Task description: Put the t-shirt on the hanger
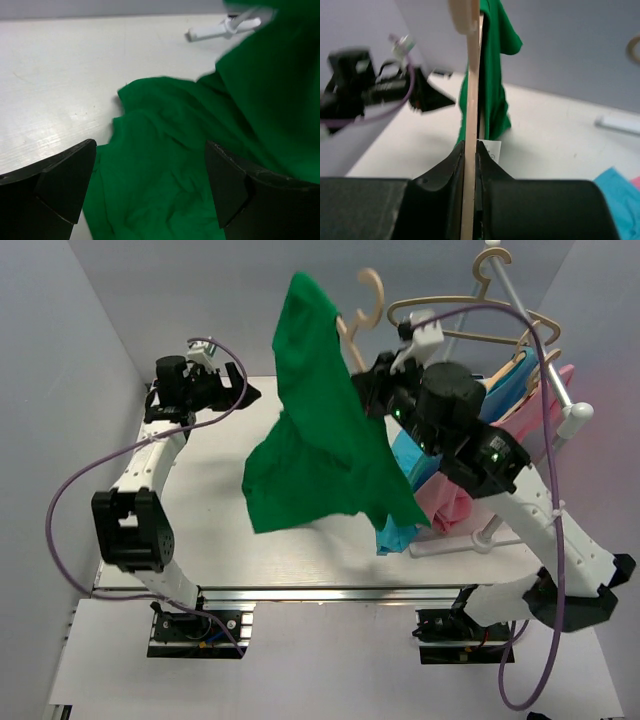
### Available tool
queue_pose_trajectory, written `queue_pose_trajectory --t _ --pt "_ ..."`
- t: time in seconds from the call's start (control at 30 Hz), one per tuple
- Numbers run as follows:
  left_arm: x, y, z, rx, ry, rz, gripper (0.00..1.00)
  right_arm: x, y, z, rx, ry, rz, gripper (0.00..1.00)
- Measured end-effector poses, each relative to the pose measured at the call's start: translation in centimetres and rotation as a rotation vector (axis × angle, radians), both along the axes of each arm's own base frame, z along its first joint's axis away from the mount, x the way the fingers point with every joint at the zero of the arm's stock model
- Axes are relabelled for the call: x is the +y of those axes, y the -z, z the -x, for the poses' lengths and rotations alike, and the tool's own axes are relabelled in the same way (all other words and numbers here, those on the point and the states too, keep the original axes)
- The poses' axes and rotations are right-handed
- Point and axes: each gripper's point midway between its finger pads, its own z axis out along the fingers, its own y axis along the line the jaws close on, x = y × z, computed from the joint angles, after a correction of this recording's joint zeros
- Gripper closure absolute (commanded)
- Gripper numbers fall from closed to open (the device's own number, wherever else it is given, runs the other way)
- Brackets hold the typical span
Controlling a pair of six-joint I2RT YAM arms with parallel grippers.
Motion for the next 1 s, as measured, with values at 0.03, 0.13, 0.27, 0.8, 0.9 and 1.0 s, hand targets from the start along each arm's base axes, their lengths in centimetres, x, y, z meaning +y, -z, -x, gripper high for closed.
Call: queue_pose_trajectory --t 0.03,0.13,0.27,0.8,0.9,1.0 --pt "0.0 -1.4 0.5 -0.026 -0.006 0.003 0.02 0.0 -1.6 -0.4 -0.021 0.017 -0.012 1.00" --pt "0.3 -5.4 2.1 -0.113 -0.025 0.006 0.02 -0.5 -6.7 -1.5 -0.089 0.077 -0.043 1.00" --pt "0.7 -8.7 3.5 -0.183 -0.054 -0.001 0.02 -1.6 -12.2 -2.1 -0.187 0.149 -0.105 1.00" --pt "1.2 -3.0 4.3 -0.037 -0.110 0.010 0.02 5.7 4.9 -1.0 0.130 -0.239 0.346 1.00" --pt "1.1 -2.0 3.9 -0.014 -0.104 0.015 0.02 7.0 8.6 1.3 0.214 -0.400 0.412 1.00" --pt "0.9 -1.0 3.9 0.010 -0.093 0.023 0.02 4.8 8.3 2.0 0.186 -0.333 0.399 1.00"
